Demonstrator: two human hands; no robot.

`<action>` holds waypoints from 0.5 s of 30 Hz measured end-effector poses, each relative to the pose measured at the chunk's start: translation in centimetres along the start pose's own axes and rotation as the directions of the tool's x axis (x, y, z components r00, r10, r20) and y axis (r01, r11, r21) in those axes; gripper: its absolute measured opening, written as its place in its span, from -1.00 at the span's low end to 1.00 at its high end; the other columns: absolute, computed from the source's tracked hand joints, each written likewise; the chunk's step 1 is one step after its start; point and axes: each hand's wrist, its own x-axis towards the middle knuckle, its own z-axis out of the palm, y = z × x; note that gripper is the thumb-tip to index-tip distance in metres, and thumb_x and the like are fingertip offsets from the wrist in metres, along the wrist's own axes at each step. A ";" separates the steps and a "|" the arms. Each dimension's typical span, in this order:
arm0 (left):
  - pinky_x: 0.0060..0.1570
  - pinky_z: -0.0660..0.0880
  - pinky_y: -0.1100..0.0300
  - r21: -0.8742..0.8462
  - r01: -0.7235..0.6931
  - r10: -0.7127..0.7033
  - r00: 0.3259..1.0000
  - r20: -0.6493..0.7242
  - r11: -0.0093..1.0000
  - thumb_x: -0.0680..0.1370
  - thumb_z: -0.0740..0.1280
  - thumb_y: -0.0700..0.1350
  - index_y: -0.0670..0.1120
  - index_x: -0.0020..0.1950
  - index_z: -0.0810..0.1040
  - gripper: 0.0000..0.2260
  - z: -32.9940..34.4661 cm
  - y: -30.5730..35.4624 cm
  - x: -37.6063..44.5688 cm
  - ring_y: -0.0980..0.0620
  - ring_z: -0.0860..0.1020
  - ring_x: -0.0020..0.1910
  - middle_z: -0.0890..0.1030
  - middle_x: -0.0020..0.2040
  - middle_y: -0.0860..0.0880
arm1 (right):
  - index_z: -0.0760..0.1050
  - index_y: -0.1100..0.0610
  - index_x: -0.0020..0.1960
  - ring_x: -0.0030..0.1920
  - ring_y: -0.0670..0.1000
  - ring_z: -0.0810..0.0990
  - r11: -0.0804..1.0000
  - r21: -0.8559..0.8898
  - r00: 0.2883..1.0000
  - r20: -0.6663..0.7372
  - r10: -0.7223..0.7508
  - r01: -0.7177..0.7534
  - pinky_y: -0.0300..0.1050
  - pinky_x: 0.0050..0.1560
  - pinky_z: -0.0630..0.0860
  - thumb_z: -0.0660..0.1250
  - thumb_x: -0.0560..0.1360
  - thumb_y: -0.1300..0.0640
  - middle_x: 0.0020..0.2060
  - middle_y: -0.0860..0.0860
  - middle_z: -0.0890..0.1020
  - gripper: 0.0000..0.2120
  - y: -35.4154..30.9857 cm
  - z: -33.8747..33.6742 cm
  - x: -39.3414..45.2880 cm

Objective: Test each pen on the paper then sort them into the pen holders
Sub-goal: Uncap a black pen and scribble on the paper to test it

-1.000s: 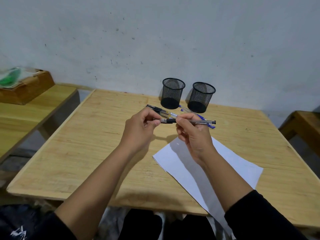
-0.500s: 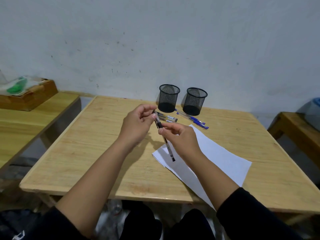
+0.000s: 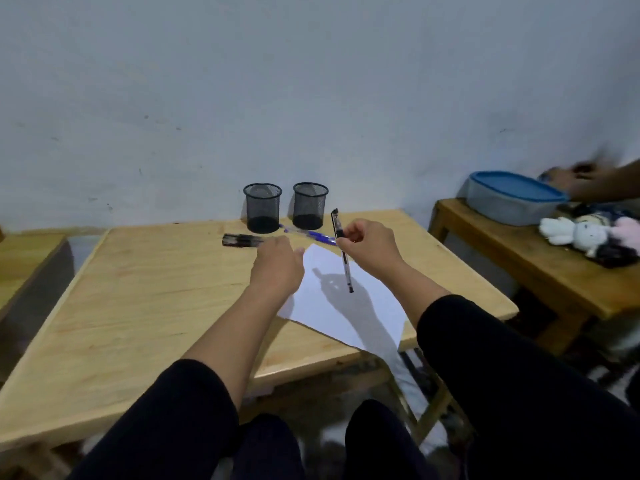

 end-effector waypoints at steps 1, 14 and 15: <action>0.23 0.35 0.03 0.021 -0.032 0.032 0.999 0.015 0.999 0.61 0.09 -0.01 -0.24 0.31 0.36 -0.61 0.3 1.1 0.0 -0.16 0.35 0.31 0.41 0.30 -0.21 | 0.58 0.18 -0.08 -0.19 -0.01 0.52 0.999 -0.028 1.000 -0.026 0.015 -0.015 -0.28 -0.29 0.39 0.35 0.43 0.18 -0.24 0.03 0.60 -0.90 0.4 -1.1 -0.2; 0.29 0.29 0.01 0.060 -0.524 0.503 0.840 0.204 0.850 0.64 0.02 -0.05 -0.28 0.35 0.30 -0.60 9.6 19.5 -6.1 -0.20 0.34 0.31 0.39 0.32 -0.26 | 0.57 0.12 -0.04 -0.11 0.00 0.55 0.921 -0.137 0.880 -0.373 0.293 -0.365 -0.17 -0.16 0.39 0.36 0.45 0.10 -0.15 0.02 0.62 -0.88 12.1 -16.6 -7.6; 0.29 0.31 0.02 0.062 -0.538 0.516 0.830 0.210 0.841 0.63 0.02 -0.04 -0.27 0.35 0.31 -0.60 10.8 20.4 -6.6 -0.19 0.35 0.30 0.40 0.32 -0.25 | 0.56 0.12 -0.04 -0.10 0.01 0.55 0.913 -0.142 0.874 -0.379 0.306 -0.381 -0.17 -0.16 0.38 0.36 0.45 0.10 -0.16 0.01 0.60 -0.88 13.2 -17.6 -8.3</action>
